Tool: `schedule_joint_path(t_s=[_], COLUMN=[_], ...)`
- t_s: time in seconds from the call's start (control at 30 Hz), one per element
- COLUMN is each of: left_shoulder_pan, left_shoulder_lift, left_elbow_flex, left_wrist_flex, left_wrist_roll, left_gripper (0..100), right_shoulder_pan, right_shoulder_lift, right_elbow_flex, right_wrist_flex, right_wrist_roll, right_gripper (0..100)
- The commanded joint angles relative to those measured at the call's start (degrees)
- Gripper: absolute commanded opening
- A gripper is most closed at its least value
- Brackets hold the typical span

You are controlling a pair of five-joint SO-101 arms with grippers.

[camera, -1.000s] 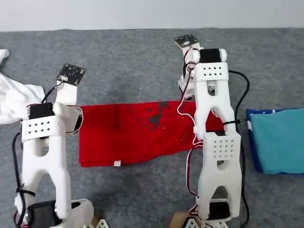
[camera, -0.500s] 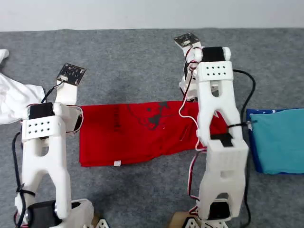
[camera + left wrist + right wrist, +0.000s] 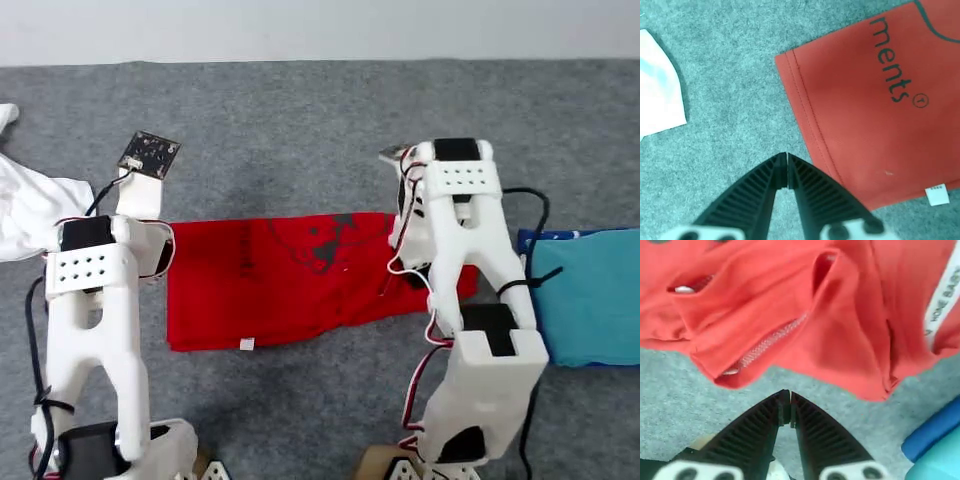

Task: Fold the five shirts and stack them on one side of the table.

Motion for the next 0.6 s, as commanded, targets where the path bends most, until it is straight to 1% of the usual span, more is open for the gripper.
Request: schedule_joint_path(t_s=[0.0, 0.13, 0.3, 0.47, 0.57], left_shoulder_pan=[0.5, 0.5, 0.5, 0.5, 0.5], left_shoulder_lift=[-1.7, -1.7, -1.7, -1.7, -1.7], left_elbow_flex=[-0.4, -0.3, -0.1, -0.1, -0.1], left_wrist_flex=[-1.1, -1.0, -0.7, -1.0, -1.1], left_wrist_roll=[0.2, 0.2, 0.2, 0.2, 0.3], left_gripper=[1, 1, 1, 1, 1], right_shoulder_pan=[-2.8, -6.5, -11.0, -13.0, -13.4], right_shoulder_lift=[1.6, 4.7, 4.9, 4.8, 4.7], right_elbow_flex=[-0.3, -0.6, -0.6, -0.6, -0.6], right_wrist_flex=[1.5, -0.7, -8.8, -16.9, -20.1], right_wrist_roll=[0.2, 0.1, 0.1, 0.4, 0.3], right_gripper=[0.9, 0.9, 0.9, 0.9, 0.9])
